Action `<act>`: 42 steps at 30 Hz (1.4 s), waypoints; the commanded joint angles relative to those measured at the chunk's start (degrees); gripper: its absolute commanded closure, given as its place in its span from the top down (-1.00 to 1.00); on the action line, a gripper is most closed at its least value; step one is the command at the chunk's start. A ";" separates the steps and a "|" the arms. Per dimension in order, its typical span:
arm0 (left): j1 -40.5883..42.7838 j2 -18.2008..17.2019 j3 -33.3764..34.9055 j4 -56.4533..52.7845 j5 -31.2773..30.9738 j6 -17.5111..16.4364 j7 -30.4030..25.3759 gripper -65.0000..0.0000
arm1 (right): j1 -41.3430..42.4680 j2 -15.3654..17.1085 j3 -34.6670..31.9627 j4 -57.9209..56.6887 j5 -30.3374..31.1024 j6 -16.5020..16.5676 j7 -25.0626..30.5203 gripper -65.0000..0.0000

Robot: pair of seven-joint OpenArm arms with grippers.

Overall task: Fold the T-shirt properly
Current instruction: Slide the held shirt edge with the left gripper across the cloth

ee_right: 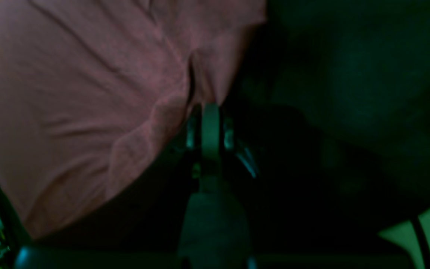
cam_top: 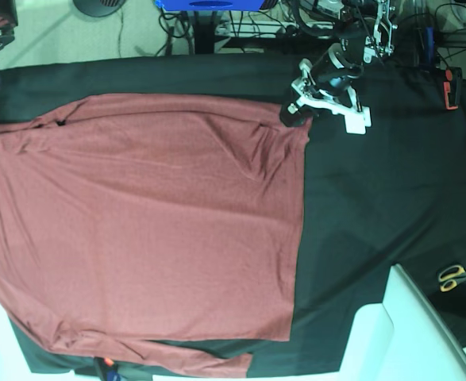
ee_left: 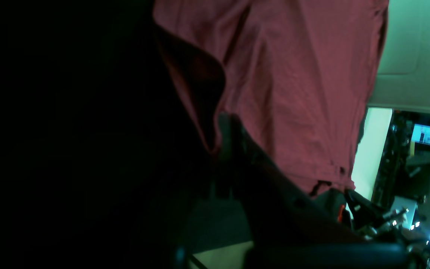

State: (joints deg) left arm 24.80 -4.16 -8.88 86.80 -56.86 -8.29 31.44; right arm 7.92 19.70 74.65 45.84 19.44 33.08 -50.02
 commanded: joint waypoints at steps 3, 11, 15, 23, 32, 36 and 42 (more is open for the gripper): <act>-2.07 -0.36 -0.21 1.24 -0.77 -0.36 2.10 -1.00 | 1.35 1.09 -4.98 2.29 1.00 -4.38 0.22 -0.99; -4.88 0.16 -0.57 1.59 -1.21 1.22 8.25 -1.00 | 1.62 0.56 -9.99 2.37 1.09 -8.25 0.31 -0.99; -5.94 -0.72 -0.48 1.06 -8.68 3.77 8.25 -1.00 | 1.62 0.65 -12.19 2.37 1.09 -12.64 0.31 -0.99; -8.31 -4.14 0.14 1.59 -16.94 8.07 8.25 -1.00 | 2.32 0.74 -14.30 2.64 1.09 -16.16 0.04 -1.00; -8.40 -3.97 0.14 1.59 -16.94 8.16 8.25 -1.00 | 2.05 0.21 -20.19 12.40 1.00 -20.99 -0.66 -1.00; -8.49 -3.88 0.14 1.59 -17.03 8.16 8.25 -1.00 | 2.14 0.21 -20.37 12.92 1.00 -21.08 -2.16 -1.00; -10.07 -3.62 0.23 1.50 -17.73 8.16 8.34 -1.00 | 2.32 0.30 -23.00 12.84 1.00 -23.10 -2.07 -1.00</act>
State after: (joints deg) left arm 14.81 -7.66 -8.56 87.37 -73.34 0.45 39.92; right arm 9.30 18.59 51.64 57.76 19.92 9.65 -52.95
